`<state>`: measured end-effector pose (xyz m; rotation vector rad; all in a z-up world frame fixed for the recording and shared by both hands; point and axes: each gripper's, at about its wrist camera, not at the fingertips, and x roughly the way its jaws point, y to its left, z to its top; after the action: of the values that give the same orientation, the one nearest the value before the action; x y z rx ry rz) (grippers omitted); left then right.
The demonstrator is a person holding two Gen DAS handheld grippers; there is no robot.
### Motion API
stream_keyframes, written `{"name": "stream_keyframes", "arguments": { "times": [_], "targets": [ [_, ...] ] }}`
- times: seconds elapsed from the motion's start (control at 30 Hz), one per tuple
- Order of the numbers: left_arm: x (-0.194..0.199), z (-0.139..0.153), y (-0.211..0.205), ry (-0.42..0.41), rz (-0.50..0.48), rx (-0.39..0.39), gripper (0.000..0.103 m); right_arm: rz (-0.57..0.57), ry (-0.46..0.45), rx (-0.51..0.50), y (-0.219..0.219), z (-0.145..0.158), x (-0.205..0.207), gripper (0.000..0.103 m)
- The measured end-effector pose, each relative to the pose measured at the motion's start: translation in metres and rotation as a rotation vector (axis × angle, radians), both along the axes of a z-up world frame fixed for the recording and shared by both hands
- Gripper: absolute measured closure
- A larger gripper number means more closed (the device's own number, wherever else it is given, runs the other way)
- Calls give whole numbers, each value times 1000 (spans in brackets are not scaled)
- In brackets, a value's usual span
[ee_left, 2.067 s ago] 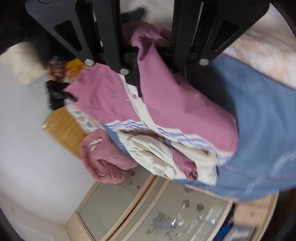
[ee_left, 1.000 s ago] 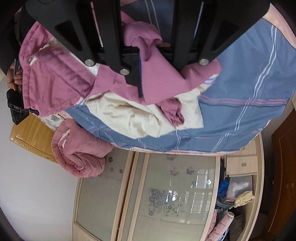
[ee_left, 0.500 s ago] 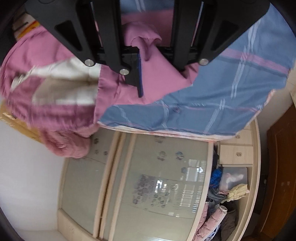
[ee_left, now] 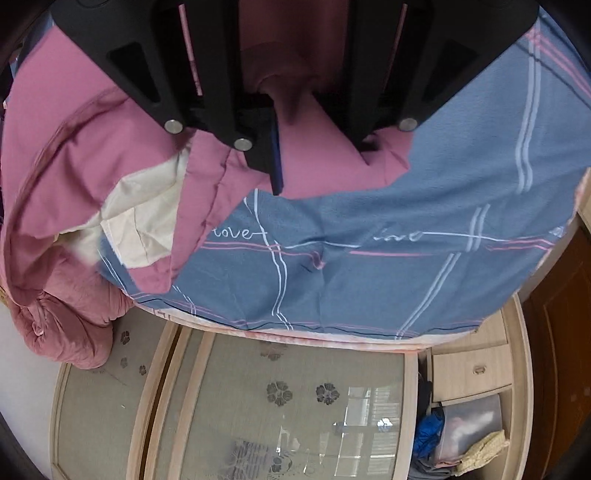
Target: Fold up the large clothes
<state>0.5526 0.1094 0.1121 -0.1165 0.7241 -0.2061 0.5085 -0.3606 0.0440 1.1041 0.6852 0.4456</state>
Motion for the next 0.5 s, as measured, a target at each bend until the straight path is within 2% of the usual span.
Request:
{"name": "stream_keyframes", "arguments": {
  "times": [0.03, 0.07, 0.1, 0.13, 0.17, 0.2, 0.23, 0.27, 0.3, 0.33, 0.37, 0.4, 0.43, 0.47, 0.5],
  "targets": [
    [0, -1, 1, 2, -4, -25, 90, 1, -8, 30, -1, -1, -2, 54],
    [1, 2, 6, 9, -10, -82, 88, -13, -34, 96, -4, 0, -5, 27],
    [2, 6, 11, 14, -17, -136, 83, -37, -55, 127, -7, 4, -9, 12],
    [4, 11, 16, 24, -25, -194, 78, -60, -84, 159, -11, 10, -12, 10],
    [7, 19, 26, 50, -44, -309, 67, -69, -133, 222, -17, 20, -15, 4],
    [9, 25, 29, 69, -56, -379, 48, -72, -164, 270, -21, 26, -16, 2],
    [13, 34, 37, 93, -86, -492, 31, -85, -193, 308, -25, 35, -19, 2],
    [12, 40, 41, 95, -102, -555, 2, -105, -222, 325, -28, 46, -24, 1],
    [10, 54, 50, 58, -80, -616, 2, -122, -260, 310, -30, 61, -31, 1],
    [8, 65, 60, 30, -47, -648, 2, -133, -309, 268, -28, 78, -40, 1],
    [7, 75, 68, 10, -29, -693, 2, -132, -367, 182, -21, 101, -52, 1],
    [4, 86, 78, -22, 6, -734, 2, -123, -385, 109, -14, 116, -58, 1],
    [-3, 99, 84, -68, 62, -712, 2, -112, -389, -26, 2, 134, -67, 1],
    [-8, 108, 84, -92, 97, -659, 2, -108, -388, -177, 21, 148, -77, 1],
    [-18, 123, 73, -134, 137, -508, 2, -116, -380, -287, 35, 154, -82, 1]
  ]
}}
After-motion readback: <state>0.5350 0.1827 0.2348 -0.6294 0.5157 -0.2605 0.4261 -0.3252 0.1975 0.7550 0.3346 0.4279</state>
